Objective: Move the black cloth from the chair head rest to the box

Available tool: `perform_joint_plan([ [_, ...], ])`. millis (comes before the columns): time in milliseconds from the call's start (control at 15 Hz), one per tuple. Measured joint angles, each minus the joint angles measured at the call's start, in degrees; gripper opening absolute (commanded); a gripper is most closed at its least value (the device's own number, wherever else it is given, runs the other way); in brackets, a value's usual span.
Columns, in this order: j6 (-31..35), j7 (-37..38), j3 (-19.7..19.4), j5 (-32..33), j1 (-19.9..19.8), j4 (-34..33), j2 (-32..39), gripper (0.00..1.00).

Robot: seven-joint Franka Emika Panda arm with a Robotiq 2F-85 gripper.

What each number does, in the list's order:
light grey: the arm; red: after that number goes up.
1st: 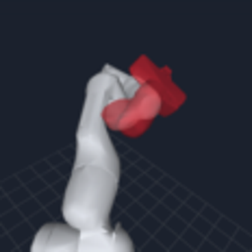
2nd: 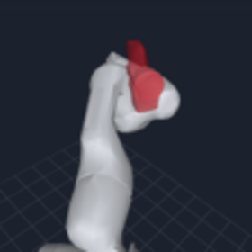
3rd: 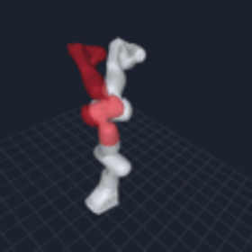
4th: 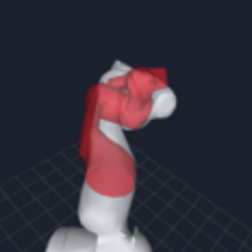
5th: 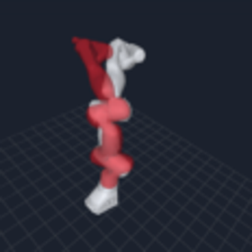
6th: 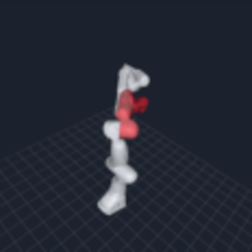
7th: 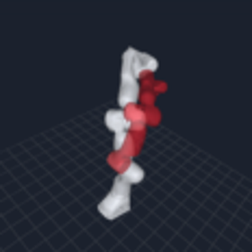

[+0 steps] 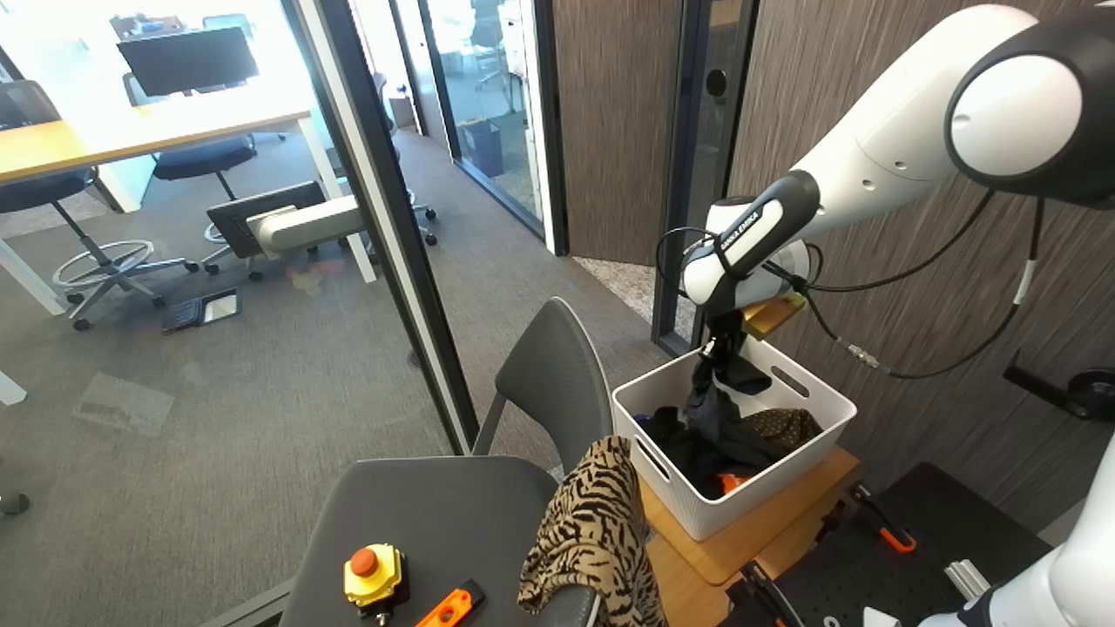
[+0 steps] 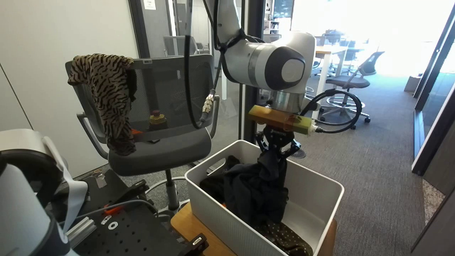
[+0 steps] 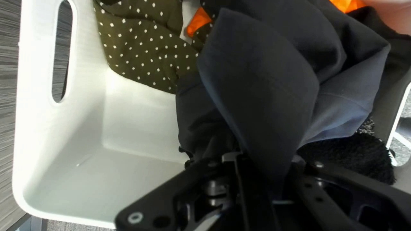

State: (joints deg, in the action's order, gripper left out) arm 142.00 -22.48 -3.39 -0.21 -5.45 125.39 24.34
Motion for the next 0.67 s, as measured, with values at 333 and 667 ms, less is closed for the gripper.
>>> perform_joint_plan([
  [333,-1.69,0.42,0.07,0.00,-0.30,-2.81,2.05,0.30],
  [667,-5.83,1.07,0.07,0.00,-0.51,-4.78,2.65,0.67],
])
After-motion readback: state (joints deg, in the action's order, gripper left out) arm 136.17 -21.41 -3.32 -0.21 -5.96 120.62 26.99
